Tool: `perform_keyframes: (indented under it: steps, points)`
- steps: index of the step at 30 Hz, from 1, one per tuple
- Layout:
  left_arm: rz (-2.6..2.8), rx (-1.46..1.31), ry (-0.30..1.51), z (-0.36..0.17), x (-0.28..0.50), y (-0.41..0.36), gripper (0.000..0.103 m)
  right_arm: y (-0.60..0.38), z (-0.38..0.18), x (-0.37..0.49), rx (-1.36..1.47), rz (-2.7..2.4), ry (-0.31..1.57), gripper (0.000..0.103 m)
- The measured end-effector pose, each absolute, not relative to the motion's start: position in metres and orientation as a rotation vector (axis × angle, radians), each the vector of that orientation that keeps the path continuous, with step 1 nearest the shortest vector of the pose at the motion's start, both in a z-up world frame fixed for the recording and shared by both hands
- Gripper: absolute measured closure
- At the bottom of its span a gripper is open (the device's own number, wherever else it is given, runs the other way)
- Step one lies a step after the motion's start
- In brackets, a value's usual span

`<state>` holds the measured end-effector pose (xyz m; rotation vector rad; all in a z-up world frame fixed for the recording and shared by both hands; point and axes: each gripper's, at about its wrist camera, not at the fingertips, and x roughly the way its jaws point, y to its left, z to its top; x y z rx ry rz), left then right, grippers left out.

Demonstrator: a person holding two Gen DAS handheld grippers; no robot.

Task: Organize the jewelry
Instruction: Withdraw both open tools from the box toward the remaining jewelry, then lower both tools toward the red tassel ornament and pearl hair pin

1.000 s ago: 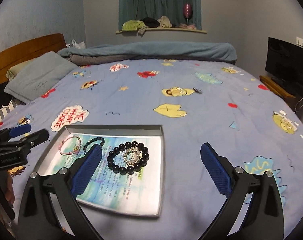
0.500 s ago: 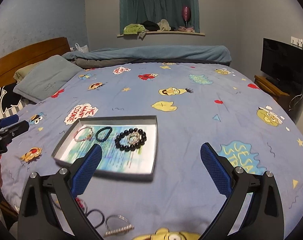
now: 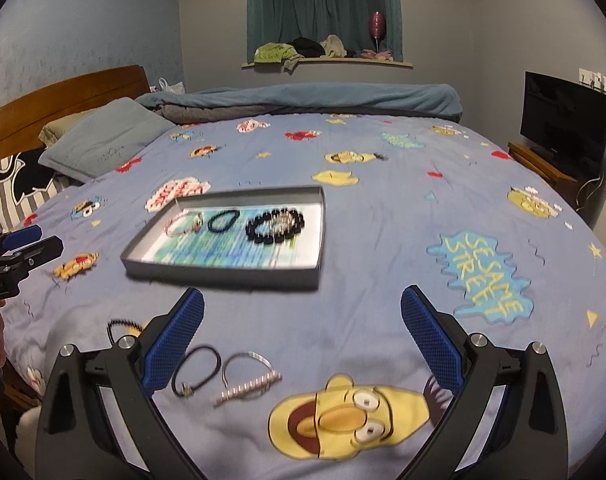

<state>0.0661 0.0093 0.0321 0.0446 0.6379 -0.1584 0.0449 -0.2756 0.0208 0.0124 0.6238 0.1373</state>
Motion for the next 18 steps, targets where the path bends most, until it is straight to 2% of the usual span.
perform_keyframes:
  steps: [9,18]
  points:
    - [-0.167,0.008,0.695,-0.019,0.054,0.006,0.006,-0.276,-0.013,0.034,0.029,0.13,0.646,0.006]
    - [-0.309,0.115,0.649,-0.051,0.038,-0.05,0.009,-0.274,-0.04,0.027,0.027,0.129,0.657,0.006]
